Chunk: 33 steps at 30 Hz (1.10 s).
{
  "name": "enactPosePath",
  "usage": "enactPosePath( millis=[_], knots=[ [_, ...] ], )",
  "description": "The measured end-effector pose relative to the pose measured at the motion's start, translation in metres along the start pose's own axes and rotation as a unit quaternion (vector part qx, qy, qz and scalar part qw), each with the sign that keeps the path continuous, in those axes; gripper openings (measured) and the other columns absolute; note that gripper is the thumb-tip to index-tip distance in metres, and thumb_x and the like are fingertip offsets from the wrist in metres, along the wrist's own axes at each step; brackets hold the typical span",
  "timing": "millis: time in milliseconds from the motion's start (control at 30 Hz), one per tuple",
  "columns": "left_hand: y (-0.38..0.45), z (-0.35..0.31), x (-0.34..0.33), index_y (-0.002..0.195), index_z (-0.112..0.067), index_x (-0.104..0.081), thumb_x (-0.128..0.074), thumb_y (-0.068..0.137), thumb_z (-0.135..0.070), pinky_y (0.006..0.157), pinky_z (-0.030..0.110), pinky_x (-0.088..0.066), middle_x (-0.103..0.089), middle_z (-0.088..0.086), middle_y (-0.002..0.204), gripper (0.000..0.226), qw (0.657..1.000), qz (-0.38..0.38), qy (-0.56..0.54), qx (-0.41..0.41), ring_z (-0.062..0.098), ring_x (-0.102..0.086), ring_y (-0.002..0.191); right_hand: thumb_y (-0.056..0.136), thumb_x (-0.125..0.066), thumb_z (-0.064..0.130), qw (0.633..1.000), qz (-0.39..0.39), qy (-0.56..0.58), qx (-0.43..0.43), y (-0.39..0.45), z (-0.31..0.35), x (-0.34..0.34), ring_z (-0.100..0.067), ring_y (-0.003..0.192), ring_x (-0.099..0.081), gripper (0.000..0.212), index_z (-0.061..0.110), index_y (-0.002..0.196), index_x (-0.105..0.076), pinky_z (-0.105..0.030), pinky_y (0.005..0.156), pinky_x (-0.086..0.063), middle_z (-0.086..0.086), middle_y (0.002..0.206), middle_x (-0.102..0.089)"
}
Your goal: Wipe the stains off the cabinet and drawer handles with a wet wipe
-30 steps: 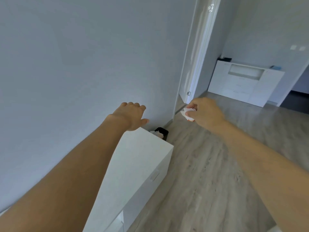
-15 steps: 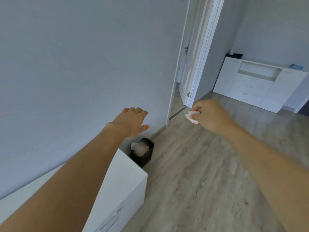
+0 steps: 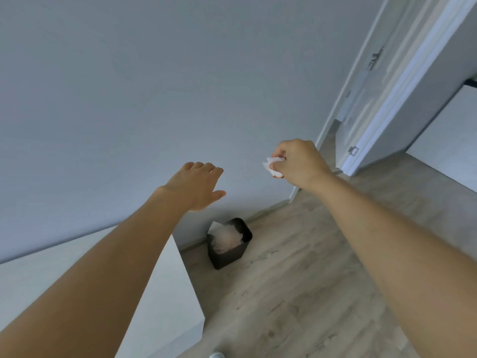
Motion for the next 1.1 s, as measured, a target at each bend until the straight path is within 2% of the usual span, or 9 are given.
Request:
enactPosePath(
  millis=[267,567,667,800,867,967,1100],
  knots=[
    [0.112,0.018,-0.061,0.146,-0.015,-0.026,-0.034,0.1,-0.048,0.114,0.038,-0.023,-0.034,0.005,0.149,0.057,0.994,0.09,-0.015,0.066,0.025,-0.032,0.136,0.085,-0.059,0.012,0.994,0.096,0.035,0.031,0.129,-0.064,-0.08,-0.026,0.088,-0.061,0.013,0.01,0.096,-0.066,-0.041,0.079,-0.053,-0.006,0.098,-0.064],
    [0.2,0.019,-0.144,0.143,-0.015,-0.029,-0.035,0.1,-0.047,0.111,0.036,-0.025,-0.038,0.004,0.145,0.055,0.979,0.146,-0.05,0.136,0.024,-0.036,0.132,0.088,-0.057,0.018,0.976,0.207,0.021,0.068,0.222,-0.136,-0.184,-0.024,0.088,-0.06,0.012,0.013,0.097,-0.063,-0.027,0.07,-0.045,-0.005,0.099,-0.065],
    [0.223,0.018,-0.19,0.144,-0.014,-0.029,-0.036,0.099,-0.047,0.111,0.037,-0.027,-0.039,0.005,0.145,0.055,0.974,0.154,-0.068,0.149,0.025,-0.037,0.132,0.089,-0.053,0.011,0.966,0.246,0.002,0.084,0.237,-0.162,-0.239,-0.024,0.092,-0.06,0.017,0.012,0.102,-0.064,-0.031,0.074,-0.049,-0.005,0.105,-0.065],
    [0.237,0.012,-0.265,0.142,-0.015,-0.032,-0.038,0.099,-0.046,0.108,0.038,-0.028,-0.041,0.006,0.143,0.054,0.967,0.177,-0.092,0.16,0.025,-0.039,0.13,0.087,-0.054,0.011,0.954,0.287,-0.018,0.082,0.241,-0.194,-0.325,-0.028,0.088,-0.06,0.014,0.009,0.093,-0.066,-0.03,0.066,-0.047,-0.009,0.098,-0.066],
    [0.241,0.011,-0.311,0.143,-0.016,-0.032,-0.039,0.099,-0.046,0.109,0.037,-0.027,-0.04,0.005,0.143,0.053,0.965,0.187,-0.093,0.16,0.025,-0.038,0.131,0.085,-0.056,0.011,0.95,0.301,-0.019,0.077,0.239,-0.21,-0.372,-0.031,0.089,-0.061,0.012,0.007,0.089,-0.067,-0.035,0.069,-0.052,-0.011,0.096,-0.068],
    [0.239,0.005,-0.381,0.145,-0.017,-0.029,-0.037,0.099,-0.044,0.112,0.036,-0.025,-0.037,0.003,0.147,0.054,0.963,0.199,-0.095,0.153,0.024,-0.036,0.133,0.086,-0.059,0.017,0.944,0.322,-0.021,0.076,0.229,-0.238,-0.441,-0.026,0.085,-0.061,0.008,0.015,0.085,-0.066,-0.034,0.071,-0.052,-0.004,0.091,-0.068],
    [0.225,-0.005,-0.46,0.144,-0.016,-0.029,-0.037,0.099,-0.044,0.112,0.037,-0.026,-0.037,0.004,0.146,0.054,0.958,0.24,-0.072,0.138,0.023,-0.036,0.133,0.09,-0.055,0.017,0.932,0.345,-0.077,0.079,0.21,-0.277,-0.519,-0.031,0.085,-0.062,0.016,0.009,0.094,-0.068,-0.041,0.072,-0.054,-0.011,0.095,-0.068]
  ],
)
Point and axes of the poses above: each hand's wrist, its own y-axis towards the middle knuckle, its own x-axis out of the back of the hand, z = x × y, the point moved 3 cm from there along y, towards the middle knuckle
